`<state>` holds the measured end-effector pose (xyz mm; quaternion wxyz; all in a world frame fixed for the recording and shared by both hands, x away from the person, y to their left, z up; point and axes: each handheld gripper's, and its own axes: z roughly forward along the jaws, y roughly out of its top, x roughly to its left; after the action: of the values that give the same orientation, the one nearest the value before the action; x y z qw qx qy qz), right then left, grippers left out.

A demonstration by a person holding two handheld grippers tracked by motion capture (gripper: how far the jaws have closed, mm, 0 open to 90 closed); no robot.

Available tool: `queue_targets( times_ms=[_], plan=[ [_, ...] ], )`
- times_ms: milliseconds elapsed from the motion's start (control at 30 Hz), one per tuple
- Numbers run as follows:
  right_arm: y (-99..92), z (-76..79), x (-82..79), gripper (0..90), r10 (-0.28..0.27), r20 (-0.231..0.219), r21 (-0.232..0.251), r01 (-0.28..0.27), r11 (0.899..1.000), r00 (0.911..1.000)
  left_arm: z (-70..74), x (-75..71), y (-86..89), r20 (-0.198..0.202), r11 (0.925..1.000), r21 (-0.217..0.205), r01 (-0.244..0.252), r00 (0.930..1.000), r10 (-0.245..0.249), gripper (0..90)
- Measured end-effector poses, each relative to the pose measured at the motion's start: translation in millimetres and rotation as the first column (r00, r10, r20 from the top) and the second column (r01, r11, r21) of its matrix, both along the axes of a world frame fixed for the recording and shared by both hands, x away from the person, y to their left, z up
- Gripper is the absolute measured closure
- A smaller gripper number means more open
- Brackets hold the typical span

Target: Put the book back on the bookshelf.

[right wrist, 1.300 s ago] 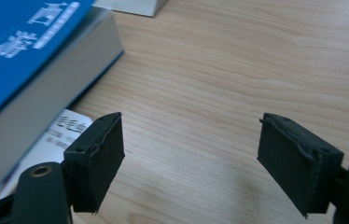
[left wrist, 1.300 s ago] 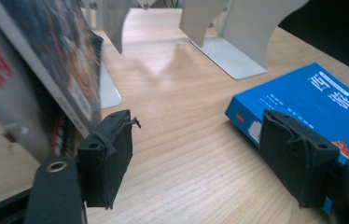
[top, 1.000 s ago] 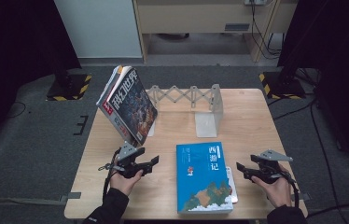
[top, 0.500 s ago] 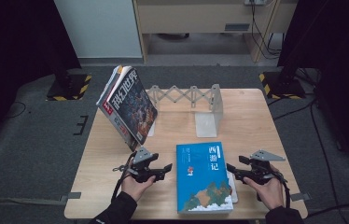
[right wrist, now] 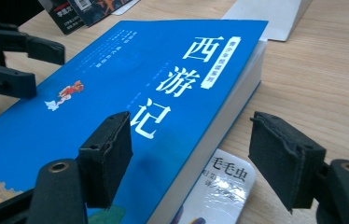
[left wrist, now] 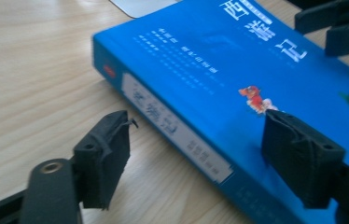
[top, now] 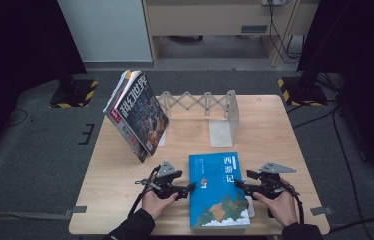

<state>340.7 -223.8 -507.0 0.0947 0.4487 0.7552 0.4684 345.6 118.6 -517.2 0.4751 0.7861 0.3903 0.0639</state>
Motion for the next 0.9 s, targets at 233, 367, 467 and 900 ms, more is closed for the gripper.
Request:
queue_targets(
  times_ms=[233, 367, 467, 900],
  plan=[
    [4.7, -3.1, 0.9, 29.8, 0.015, -0.012, -0.012, -0.015, 1.0, 0.9998, -5.0, 0.5, -6.5, -0.018, 0.999, -0.039, 0.021, 0.9996, -0.022, 19.0],
    [7.1, -4.5, 1.5, 29.4, 0.015, -0.02, -0.015, -0.015, 1.0, 0.9997, -11.3, 3.2, -10.0, -0.058, 0.9962, -0.081, 0.03, 0.9977, -0.035, 12.7],
    [8.8, -5.8, 1.9, 28.8, 0.02, -0.03, -0.015, -0.021, 1.0, 0.9993, -16.3, 5.5, -12.2, -0.085, 0.9924, -0.117, 0.038, 0.9952, -0.048, 10.7],
    [15.4, -11.3, 5.8, 28.7, 0.022, -0.074, 0.037, -0.019, 0.999, 0.997, -23.9, 12.9, -16.7, -0.143, 0.9885, -0.147, 0.037, 0.9881, -0.058, 0.0]
  ],
)
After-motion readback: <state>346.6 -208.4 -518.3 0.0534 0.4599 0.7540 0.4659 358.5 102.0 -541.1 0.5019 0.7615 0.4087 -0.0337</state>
